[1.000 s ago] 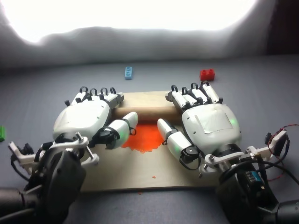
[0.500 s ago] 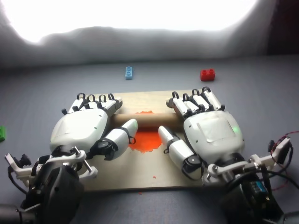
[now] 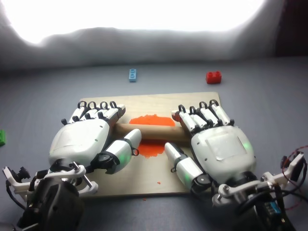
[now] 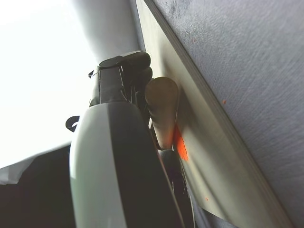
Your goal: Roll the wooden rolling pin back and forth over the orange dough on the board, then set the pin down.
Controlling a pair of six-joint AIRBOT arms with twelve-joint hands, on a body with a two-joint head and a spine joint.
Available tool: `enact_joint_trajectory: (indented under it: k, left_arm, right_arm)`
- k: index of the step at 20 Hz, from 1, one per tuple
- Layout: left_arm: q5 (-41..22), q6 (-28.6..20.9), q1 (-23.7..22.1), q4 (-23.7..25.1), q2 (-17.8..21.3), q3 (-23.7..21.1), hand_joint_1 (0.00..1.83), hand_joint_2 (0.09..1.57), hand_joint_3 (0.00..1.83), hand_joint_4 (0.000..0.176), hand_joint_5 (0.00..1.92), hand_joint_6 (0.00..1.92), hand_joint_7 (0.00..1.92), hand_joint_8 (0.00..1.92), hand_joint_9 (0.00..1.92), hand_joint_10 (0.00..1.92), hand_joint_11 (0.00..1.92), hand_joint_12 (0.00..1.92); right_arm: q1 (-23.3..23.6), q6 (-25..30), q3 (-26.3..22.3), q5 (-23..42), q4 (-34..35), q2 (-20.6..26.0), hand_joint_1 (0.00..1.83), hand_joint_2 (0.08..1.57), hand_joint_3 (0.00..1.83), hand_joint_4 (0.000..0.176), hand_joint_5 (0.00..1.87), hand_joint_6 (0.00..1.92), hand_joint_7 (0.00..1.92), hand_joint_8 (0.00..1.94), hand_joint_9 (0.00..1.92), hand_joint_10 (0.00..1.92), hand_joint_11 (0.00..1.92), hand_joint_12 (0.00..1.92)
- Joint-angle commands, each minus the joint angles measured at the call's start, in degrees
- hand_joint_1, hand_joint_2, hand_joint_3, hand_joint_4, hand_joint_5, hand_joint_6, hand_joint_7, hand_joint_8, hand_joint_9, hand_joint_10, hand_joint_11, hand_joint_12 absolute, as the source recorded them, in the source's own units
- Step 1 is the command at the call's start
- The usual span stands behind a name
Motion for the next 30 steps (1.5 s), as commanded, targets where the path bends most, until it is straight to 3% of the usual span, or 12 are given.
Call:
enact_joint_trajectory:
  k: [1, 4, 14, 18, 30]
  left_arm:
    - [-2.3, -0.5, 0.8, 0.6, 0.2, -0.4, 0.00, 1.44, 0.00, 0.000, 0.32, 0.00, 0.35, 0.01, 0.33, 0.01, 0.00, 0.73]
    - [-2.3, -0.5, 0.9, 0.6, 0.2, -0.7, 0.00, 1.45, 0.00, 0.000, 0.31, 0.00, 0.34, 0.00, 0.33, 0.00, 0.00, 0.75]
    - [-2.3, -0.2, 1.5, 0.5, 1.4, -2.1, 0.00, 1.45, 0.00, 0.000, 0.30, 0.00, 0.35, 0.00, 0.33, 0.00, 0.00, 0.74]
    - [-2.3, 0.1, 1.7, 0.5, 2.5, -3.2, 0.00, 1.44, 0.00, 0.000, 0.29, 0.00, 0.33, 0.00, 0.31, 0.00, 0.00, 0.67]
    - [-2.7, 1.5, 2.9, 0.6, 5.6, -8.3, 0.00, 1.44, 0.00, 0.000, 0.31, 0.00, 0.35, 0.00, 0.33, 0.00, 0.00, 0.70]
  right_arm:
    - [-0.9, -0.5, -0.6, 1.5, -1.3, 0.0, 0.00, 1.45, 0.00, 0.000, 0.15, 0.56, 0.47, 0.00, 0.16, 0.63, 0.00, 1.16]
    - [-1.3, -0.9, -1.9, 1.9, -1.3, 0.2, 0.00, 1.45, 0.00, 0.000, 0.16, 0.56, 0.49, 0.01, 0.19, 0.65, 0.00, 1.22]
    - [-2.4, -2.0, -5.2, 2.9, -1.3, 0.5, 0.00, 1.45, 0.00, 0.000, 0.18, 0.54, 0.49, 0.01, 0.18, 0.62, 0.00, 1.13]
    - [-2.8, -2.5, -6.3, 3.4, -1.4, 0.7, 0.00, 1.45, 0.00, 0.000, 0.17, 0.53, 0.49, 0.00, 0.18, 0.61, 0.00, 1.12]
    - [-3.3, -3.6, -9.2, 4.9, -1.6, 0.9, 0.00, 1.45, 0.00, 0.000, 0.16, 0.52, 0.46, 0.00, 0.16, 0.60, 0.00, 1.09]
